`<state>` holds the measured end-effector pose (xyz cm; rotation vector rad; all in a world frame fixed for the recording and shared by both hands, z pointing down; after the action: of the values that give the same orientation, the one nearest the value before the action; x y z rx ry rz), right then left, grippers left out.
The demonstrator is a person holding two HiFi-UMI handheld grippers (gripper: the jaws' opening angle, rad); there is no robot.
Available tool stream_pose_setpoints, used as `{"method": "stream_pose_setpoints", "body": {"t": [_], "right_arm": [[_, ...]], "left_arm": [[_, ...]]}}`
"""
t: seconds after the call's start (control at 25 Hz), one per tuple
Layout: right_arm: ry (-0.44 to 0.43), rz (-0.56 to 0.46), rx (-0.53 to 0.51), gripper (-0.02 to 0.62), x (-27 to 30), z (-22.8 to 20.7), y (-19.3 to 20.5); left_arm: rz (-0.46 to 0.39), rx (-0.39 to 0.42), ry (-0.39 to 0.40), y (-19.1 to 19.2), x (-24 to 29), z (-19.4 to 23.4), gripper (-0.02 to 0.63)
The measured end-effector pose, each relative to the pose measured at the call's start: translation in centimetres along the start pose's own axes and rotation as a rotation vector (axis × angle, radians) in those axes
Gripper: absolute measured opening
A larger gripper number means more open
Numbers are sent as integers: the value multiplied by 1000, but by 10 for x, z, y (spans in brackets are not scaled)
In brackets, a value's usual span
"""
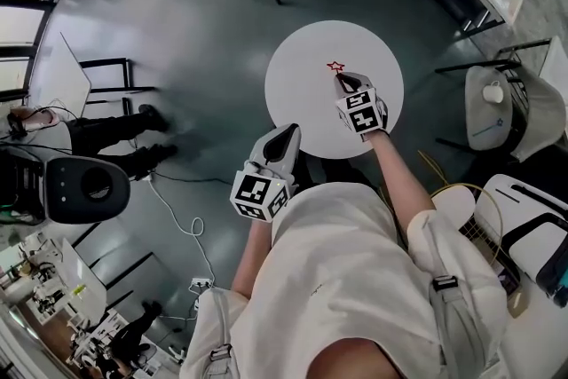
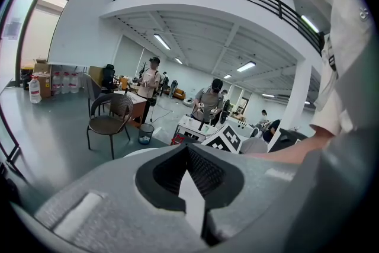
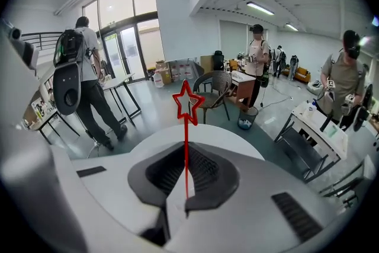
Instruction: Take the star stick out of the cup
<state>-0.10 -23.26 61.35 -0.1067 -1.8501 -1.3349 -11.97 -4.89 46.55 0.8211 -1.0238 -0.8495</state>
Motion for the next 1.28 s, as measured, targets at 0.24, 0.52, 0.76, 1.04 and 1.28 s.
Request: {"method": "stream_pose_setpoints", "body": {"t": [0.24, 0.52, 0.76, 1.04, 1.28], "right_arm": [[4, -48, 56, 21, -23, -12, -7], [-16, -99, 134, 21, -50, -19, -15], [29, -181, 200, 21, -82, -21, -22], [119, -263, 241, 21, -120, -4, -30], [195, -320, 246, 21, -150, 21, -30]], "left_arm": [[-2, 18, 31, -3, 11, -10, 10], [-3, 41, 39, -8, 17, -18, 9], [3, 46, 45, -3, 6, -16, 9], [-17, 63, 123, -5, -11, -4, 9], [-25, 76, 198, 2, -30, -2, 9]]}}
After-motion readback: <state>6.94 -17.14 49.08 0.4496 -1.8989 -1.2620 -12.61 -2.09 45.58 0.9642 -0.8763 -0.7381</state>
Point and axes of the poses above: the fingertips, and each gripper's own axes: x forward along the fingers, z to its left, y out of its underside, the point moved 8 cm from there along -x, backward along the fingers, and after that the axes turned 2 degrees about -z, right-handed, at the moved point
